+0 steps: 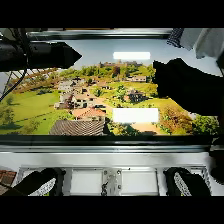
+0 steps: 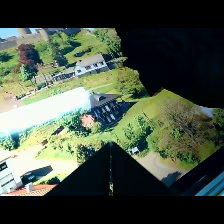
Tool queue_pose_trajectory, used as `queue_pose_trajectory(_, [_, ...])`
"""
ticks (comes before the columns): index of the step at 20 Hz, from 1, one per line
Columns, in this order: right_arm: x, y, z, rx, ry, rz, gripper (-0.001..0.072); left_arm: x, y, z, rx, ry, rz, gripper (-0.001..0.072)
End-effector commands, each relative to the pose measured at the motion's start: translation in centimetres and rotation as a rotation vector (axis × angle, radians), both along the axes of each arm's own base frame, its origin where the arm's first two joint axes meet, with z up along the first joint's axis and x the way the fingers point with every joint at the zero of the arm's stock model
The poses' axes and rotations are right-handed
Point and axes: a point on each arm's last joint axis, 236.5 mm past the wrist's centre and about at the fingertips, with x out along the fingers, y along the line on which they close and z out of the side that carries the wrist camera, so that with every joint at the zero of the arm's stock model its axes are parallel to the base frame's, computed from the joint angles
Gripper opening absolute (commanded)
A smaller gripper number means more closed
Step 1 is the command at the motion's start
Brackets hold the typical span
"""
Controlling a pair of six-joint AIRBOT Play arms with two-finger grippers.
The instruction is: Fold the clothes and pants, and hang the long-sleeved shirts on hangers.
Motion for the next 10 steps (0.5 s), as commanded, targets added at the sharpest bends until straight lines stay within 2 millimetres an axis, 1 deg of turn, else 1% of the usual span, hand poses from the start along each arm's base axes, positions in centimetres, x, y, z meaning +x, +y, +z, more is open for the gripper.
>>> queue_pose_trajectory(1, [0.8,7.0,-3.9,-0.026,0.076,0.169,0.0572,0.0,0.0,0.0,0.002,0.0,-0.002,0.0014])
queue_pose_trajectory(3, [1.0,8.7,-4.7,-0.027,0.093,0.21,0.0572,-0.1,0.0,-0.1,0.002,0.002,-0.003,0.0013])
queue_pose_trajectory(5, [1.2,9.3,-4.9,-0.026,0.097,0.227,0.0572,-0.1,0.0,-0.1,0.002,0.002,-0.003,0.0014])
queue_pose_trajectory(6, [1.2,9.1,-4.7,-0.013,0.097,0.217,0.0571,-0.1,0.0,-0.1,0.002,0.002,-0.003,0.0013])
queue_pose_trajectory(7, [1.2,8.0,-4.2,0.017,0.102,0.177,0.0571,-0.1,0.0,-0.1,0.003,0.002,-0.003,0.0014])
queue_pose_trajectory(8, [1.1,6.5,-3.2,0.047,0.102,0.123,0.0542,-0.1,0.0,-0.1,0.002,0.002,-0.003,0.0014])
queue_pose_trajectory(9, [0.9,5.2,-1.6,0.057,0.086,0.082,0.0367,-0.1,0.0,-0.1,0.003,0.002,-0.003,0.0013])
queue_pose_trajectory(10, [0.6,4.3,0.6,0.056,0.053,0.053,0.0252,-0.1,0.0,-0.1,0.003,0.002,-0.003,0.0013])
